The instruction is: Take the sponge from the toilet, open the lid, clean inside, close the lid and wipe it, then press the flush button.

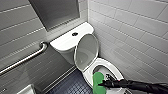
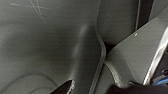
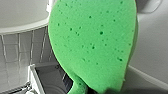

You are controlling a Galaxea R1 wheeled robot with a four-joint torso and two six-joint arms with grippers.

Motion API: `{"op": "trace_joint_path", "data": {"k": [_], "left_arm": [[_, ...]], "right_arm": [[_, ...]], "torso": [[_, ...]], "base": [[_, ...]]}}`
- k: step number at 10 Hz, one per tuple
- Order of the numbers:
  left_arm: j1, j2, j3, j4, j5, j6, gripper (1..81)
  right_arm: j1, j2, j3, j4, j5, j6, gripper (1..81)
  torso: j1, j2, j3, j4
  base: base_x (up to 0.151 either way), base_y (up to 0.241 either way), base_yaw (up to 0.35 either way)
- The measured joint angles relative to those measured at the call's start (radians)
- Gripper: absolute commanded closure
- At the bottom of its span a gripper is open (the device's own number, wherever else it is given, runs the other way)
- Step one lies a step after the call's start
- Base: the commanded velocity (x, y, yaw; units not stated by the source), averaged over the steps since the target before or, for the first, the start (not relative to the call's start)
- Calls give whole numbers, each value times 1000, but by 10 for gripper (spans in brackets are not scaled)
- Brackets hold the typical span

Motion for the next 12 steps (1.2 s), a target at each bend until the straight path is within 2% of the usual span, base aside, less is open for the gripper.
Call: {"op": "trace_joint_path", "data": {"k": [6, 12], "left_arm": [[-1, 1, 0, 0, 0, 0, 10], [-1, 3, -1, 1, 0, 0, 10]], "right_arm": [[-45, -243, 191, -7, 1, 1, 811], [-137, -496, 369, -24, 76, 0, 811]], "torso": [[0, 0, 0, 0], [0, 0, 0, 0]], "base": [[0, 0, 0], [0, 0, 0]]}}
